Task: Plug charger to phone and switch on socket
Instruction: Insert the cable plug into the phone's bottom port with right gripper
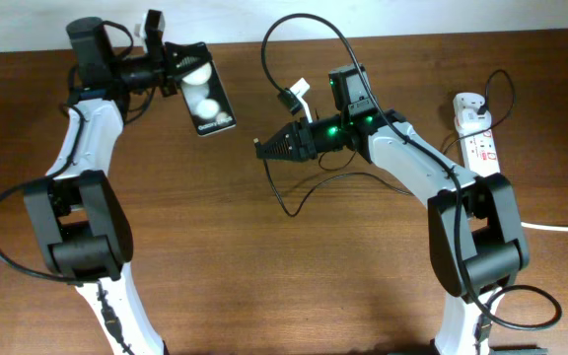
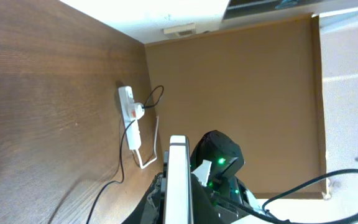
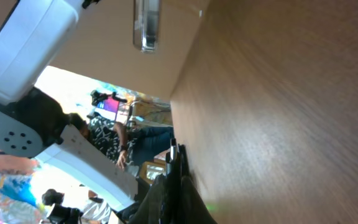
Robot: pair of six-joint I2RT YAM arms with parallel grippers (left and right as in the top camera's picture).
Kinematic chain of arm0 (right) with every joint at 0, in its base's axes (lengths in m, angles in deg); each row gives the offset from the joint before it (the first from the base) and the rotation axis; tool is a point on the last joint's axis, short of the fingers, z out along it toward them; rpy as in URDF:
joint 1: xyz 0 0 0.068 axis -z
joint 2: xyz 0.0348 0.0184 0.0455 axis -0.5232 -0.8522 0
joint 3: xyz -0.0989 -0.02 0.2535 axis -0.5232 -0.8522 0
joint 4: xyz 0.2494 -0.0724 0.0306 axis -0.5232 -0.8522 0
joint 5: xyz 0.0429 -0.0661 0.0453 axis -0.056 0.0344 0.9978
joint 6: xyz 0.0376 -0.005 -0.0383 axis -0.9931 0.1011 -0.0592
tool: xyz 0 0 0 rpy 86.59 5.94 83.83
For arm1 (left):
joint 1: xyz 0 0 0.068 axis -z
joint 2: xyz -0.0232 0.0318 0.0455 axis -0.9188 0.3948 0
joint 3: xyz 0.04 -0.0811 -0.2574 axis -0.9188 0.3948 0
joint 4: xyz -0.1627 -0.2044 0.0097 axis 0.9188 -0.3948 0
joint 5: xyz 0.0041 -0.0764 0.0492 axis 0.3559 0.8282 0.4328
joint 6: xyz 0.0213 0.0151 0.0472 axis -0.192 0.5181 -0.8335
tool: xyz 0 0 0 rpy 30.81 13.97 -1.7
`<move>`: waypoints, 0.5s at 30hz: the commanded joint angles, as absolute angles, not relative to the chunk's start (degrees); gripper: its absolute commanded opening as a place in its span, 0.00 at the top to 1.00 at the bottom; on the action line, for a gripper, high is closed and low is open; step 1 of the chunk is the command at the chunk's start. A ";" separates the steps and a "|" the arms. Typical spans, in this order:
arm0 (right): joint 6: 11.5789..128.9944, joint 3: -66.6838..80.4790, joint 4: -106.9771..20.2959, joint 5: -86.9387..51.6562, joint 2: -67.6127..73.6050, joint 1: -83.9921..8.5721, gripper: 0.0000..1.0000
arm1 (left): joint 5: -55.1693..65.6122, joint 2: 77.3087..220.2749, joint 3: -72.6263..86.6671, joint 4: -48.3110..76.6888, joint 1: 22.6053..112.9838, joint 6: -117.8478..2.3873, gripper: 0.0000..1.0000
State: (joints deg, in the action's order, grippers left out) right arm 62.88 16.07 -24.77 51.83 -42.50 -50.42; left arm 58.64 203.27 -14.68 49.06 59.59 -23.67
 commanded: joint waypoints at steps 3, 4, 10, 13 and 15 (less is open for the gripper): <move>53.13 16.72 -16.47 54.76 -40.90 -50.38 0.96 | 56.76 203.45 -15.21 67.27 61.66 -6.62 1.00; 51.14 16.72 -14.54 54.76 -40.90 -50.38 0.96 | 55.97 203.45 -15.21 71.33 61.77 -3.23 1.00; 38.99 16.72 0.49 54.74 -40.90 -50.40 0.96 | 51.78 203.45 -15.21 77.58 61.79 7.85 1.00; 32.52 16.72 8.95 54.67 -40.90 -50.40 0.96 | 51.65 203.45 -15.21 77.56 61.88 8.03 1.00; 29.65 16.72 12.43 54.45 -40.90 -50.44 0.96 | 50.82 203.45 -15.21 78.39 62.41 8.66 1.00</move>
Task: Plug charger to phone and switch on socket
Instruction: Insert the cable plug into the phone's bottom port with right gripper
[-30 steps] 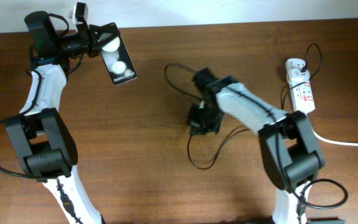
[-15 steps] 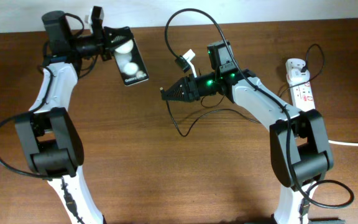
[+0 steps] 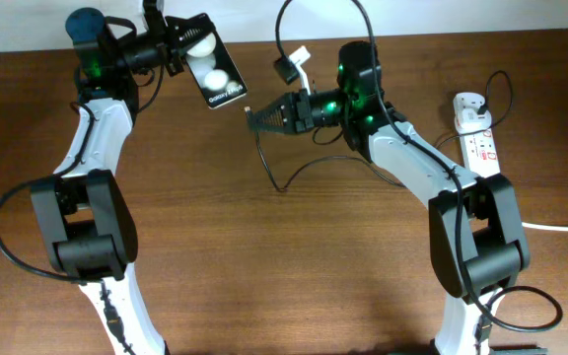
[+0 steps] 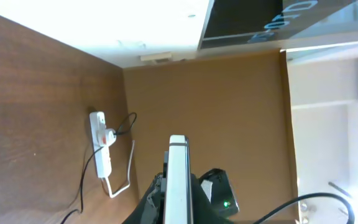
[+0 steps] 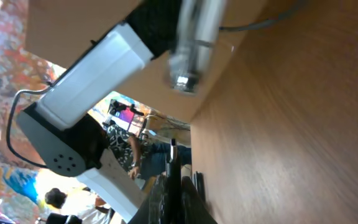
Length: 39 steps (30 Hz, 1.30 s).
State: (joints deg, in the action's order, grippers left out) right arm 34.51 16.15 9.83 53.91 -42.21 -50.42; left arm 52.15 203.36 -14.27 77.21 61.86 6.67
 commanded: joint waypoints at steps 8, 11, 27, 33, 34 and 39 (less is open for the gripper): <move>29.26 16.72 12.89 54.08 -40.90 -52.17 0.96 | 51.03 203.45 -15.21 79.16 64.35 8.64 1.00; 29.26 16.72 12.89 54.08 -40.90 -52.26 0.96 | 53.28 203.45 -15.21 79.66 64.35 8.64 1.00; 29.28 16.72 12.86 54.08 -40.90 -52.10 0.96 | 54.97 203.45 -15.21 79.66 64.35 8.64 1.00; 29.28 16.72 12.86 54.04 -40.90 -52.10 0.96 | 55.19 203.45 -15.21 79.64 64.37 9.95 1.00; 29.28 16.72 12.86 54.04 -40.90 -52.10 0.96 | 55.21 203.45 -15.21 79.66 64.37 9.93 1.00; 29.28 16.72 12.86 53.84 -40.90 -52.10 0.96 | 55.84 203.45 -15.21 79.66 64.37 9.88 1.00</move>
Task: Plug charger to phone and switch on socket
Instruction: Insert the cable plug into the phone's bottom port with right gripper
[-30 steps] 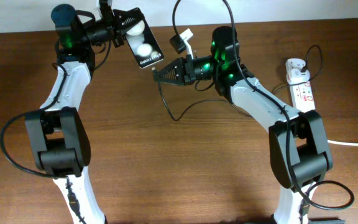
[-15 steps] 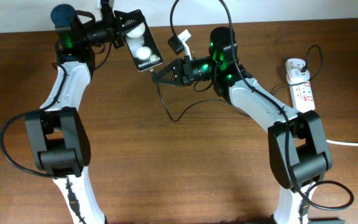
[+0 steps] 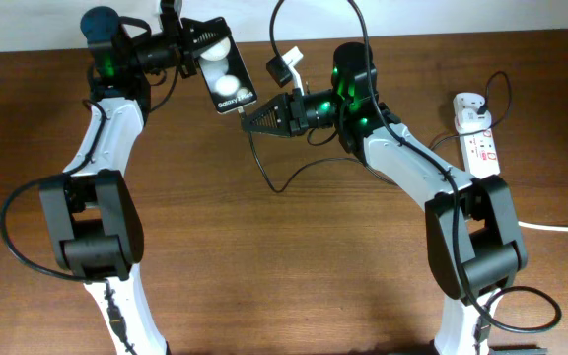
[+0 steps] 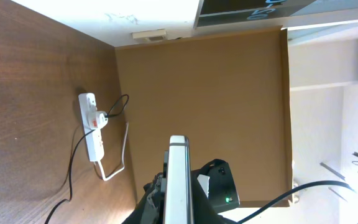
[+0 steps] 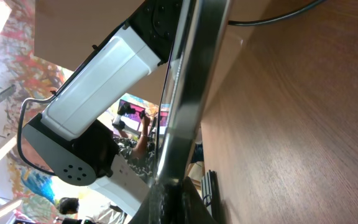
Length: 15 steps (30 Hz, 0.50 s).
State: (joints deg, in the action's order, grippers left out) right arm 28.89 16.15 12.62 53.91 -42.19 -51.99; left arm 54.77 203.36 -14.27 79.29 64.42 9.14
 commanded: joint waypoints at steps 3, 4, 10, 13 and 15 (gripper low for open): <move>29.28 16.72 12.86 53.84 -40.90 -52.10 0.96 | 55.80 203.45 -15.21 79.66 64.35 8.57 1.00; 29.28 16.72 12.86 53.84 -40.90 -52.10 0.96 | 55.78 203.45 -15.21 79.66 64.35 8.57 1.00; 29.28 16.72 12.86 53.84 -40.90 -52.15 0.96 | 55.58 203.45 -15.21 79.66 64.37 7.06 1.00; 29.28 16.72 12.86 53.84 -40.90 -52.15 0.96 | 55.62 203.45 -15.21 79.66 64.42 6.85 1.00; 29.28 16.72 12.84 53.82 -40.90 -52.15 0.96 | 55.62 203.45 -15.21 79.66 64.42 6.85 1.00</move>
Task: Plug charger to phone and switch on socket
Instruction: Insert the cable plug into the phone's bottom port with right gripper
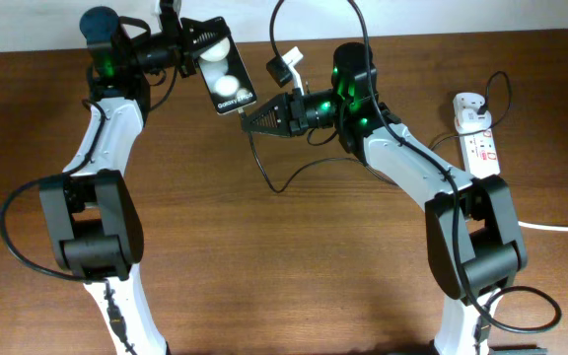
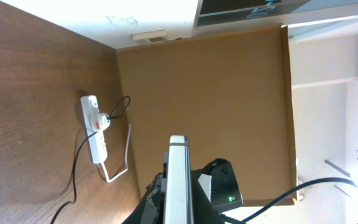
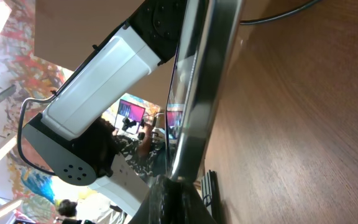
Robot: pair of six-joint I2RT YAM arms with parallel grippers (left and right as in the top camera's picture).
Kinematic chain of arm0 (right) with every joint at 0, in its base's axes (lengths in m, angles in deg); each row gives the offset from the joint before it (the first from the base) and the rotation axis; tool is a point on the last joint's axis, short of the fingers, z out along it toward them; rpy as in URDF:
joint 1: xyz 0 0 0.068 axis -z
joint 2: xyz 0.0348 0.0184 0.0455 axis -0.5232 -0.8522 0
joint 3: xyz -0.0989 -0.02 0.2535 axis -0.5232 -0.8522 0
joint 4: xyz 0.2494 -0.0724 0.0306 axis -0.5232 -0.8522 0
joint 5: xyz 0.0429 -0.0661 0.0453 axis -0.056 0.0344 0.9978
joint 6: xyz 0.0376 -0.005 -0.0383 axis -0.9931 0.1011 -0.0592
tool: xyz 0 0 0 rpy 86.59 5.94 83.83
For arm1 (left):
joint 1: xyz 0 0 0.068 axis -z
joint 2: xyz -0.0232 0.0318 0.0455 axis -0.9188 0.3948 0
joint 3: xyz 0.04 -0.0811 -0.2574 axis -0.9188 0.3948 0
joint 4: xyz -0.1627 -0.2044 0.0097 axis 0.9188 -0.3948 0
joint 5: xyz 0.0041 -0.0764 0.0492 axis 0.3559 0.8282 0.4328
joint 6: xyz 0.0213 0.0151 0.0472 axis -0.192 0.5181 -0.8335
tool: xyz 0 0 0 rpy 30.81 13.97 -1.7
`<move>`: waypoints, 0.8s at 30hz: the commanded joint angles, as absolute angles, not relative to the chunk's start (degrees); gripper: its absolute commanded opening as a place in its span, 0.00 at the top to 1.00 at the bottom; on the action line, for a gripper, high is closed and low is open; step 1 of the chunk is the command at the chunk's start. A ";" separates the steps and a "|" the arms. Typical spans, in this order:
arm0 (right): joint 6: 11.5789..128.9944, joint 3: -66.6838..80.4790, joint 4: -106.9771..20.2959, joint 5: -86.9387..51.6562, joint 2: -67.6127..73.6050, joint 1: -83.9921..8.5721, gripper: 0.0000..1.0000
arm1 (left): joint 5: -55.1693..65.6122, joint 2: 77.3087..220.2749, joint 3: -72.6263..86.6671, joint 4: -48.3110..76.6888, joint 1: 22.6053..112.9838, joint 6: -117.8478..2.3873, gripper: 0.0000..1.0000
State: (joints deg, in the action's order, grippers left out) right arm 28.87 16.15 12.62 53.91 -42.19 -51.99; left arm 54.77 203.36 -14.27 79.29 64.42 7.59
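My left gripper (image 1: 183, 49) is shut on the phone (image 1: 219, 67), held above the table's back left with its lower end slanting toward the right arm. The left wrist view shows the phone (image 2: 178, 180) edge-on between the fingers. My right gripper (image 1: 247, 120) is shut on the charger plug, its tip touching the phone's bottom edge (image 3: 191, 143). The plug itself is hidden between the jaws. The black cable (image 1: 274, 173) trails from it in a loop. The white socket strip (image 1: 479, 133) lies at the far right.
A white charger adapter (image 1: 469, 106) with its cable sits plugged in the strip's far end. A white lead (image 1: 560, 228) runs off the right edge. The cable loop lies on the wood between the arms.
Almost nothing has moved in the overhead view. In the right wrist view the phone's edge stands slightly more to the right, against the gripper's tip.
At first the phone was held lower at the back left and my right gripper sat well short of it. Then both were raised, the plug tip nearer the phone's end. By the last moment the tip had reached the phone's bottom edge, where it stays.
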 commanded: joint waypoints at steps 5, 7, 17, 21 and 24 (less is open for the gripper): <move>29.28 16.72 12.86 53.82 -40.93 -52.15 0.96 | 55.60 203.47 -15.21 79.64 65.64 6.87 1.00; 29.28 16.72 12.86 53.80 -40.90 -52.15 0.96 | 55.62 203.45 -15.21 79.66 65.64 6.87 1.00; 29.20 16.72 11.05 51.61 -40.90 -52.15 0.96 | 56.50 203.45 -15.21 79.66 65.64 3.79 1.00; 27.67 16.72 10.85 49.06 -40.90 -52.15 0.96 | 57.39 203.45 -15.21 79.66 65.90 2.96 1.00; 26.64 16.72 10.90 47.48 -40.90 -52.15 0.96 | 58.14 203.45 -15.21 79.64 66.91 2.54 1.00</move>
